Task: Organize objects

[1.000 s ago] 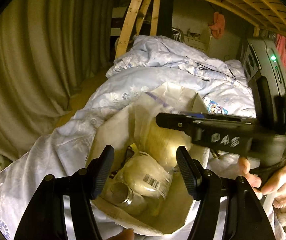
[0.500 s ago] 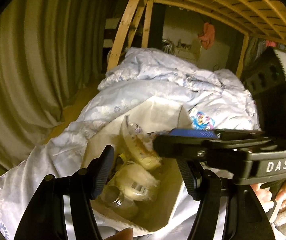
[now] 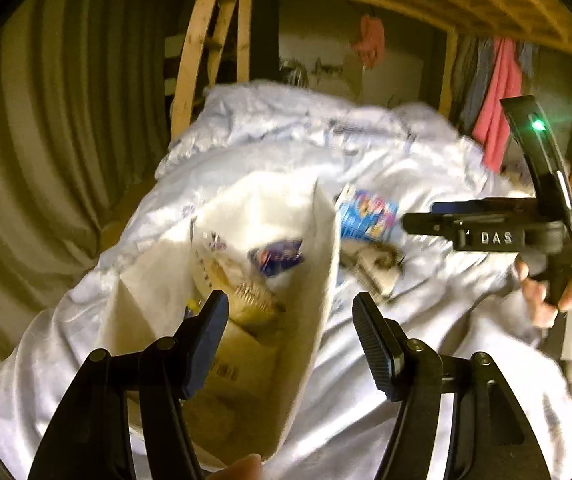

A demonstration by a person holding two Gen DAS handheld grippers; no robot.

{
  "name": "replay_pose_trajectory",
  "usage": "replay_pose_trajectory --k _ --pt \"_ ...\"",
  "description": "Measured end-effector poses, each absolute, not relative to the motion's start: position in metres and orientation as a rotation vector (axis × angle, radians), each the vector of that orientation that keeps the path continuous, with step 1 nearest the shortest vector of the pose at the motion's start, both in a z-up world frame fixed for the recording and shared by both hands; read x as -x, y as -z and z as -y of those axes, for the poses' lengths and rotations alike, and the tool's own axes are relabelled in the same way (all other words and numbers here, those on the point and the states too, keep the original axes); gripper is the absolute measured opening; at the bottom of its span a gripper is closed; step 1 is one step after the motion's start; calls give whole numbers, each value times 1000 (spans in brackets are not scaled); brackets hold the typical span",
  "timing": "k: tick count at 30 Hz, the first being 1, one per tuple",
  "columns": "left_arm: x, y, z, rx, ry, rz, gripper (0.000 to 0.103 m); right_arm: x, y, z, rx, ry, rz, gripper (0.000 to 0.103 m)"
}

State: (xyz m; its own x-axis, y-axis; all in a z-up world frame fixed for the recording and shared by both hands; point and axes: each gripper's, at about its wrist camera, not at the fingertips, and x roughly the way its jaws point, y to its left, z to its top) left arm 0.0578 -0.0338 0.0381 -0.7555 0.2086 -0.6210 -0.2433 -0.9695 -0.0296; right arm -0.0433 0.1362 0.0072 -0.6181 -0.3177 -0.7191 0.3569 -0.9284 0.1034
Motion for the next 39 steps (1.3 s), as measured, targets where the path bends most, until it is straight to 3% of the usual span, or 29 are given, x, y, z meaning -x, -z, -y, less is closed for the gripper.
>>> replay_pose_trajectory --k 3,7,10,14,21,26,29,33,39 --pt "-49 -27 30 1054 -2734 -122 64 64 30 -149 -1255 2541 -65 61" --pt "-43 -18 36 1135 -2727 -90 64 82 94 -147 -1522 2459 -196 61" --pt "-41 -15 42 1164 -2699 -27 61 85 114 -153 -1593 2398 -136 65" --pt "-39 -8 41 1209 -2651 -11 43 84 117 -161 -1635 2381 -96 75" --pt "-34 1 28 1272 -2638 -69 12 76 118 -158 -1603 2382 -208 75" --pt "-28 2 42 1327 -2736 91 10 68 107 -162 -1501 2444 -208 49" --pt "-28 4 59 1346 -2769 272 9 66 106 -162 -1495 2457 -223 49" --pt "-30 5 66 1353 -2814 367 9 64 105 -163 -1505 2474 -227 50" --pt "-32 4 64 1342 -2878 365 9 66 116 -171 -1591 2443 -154 66"
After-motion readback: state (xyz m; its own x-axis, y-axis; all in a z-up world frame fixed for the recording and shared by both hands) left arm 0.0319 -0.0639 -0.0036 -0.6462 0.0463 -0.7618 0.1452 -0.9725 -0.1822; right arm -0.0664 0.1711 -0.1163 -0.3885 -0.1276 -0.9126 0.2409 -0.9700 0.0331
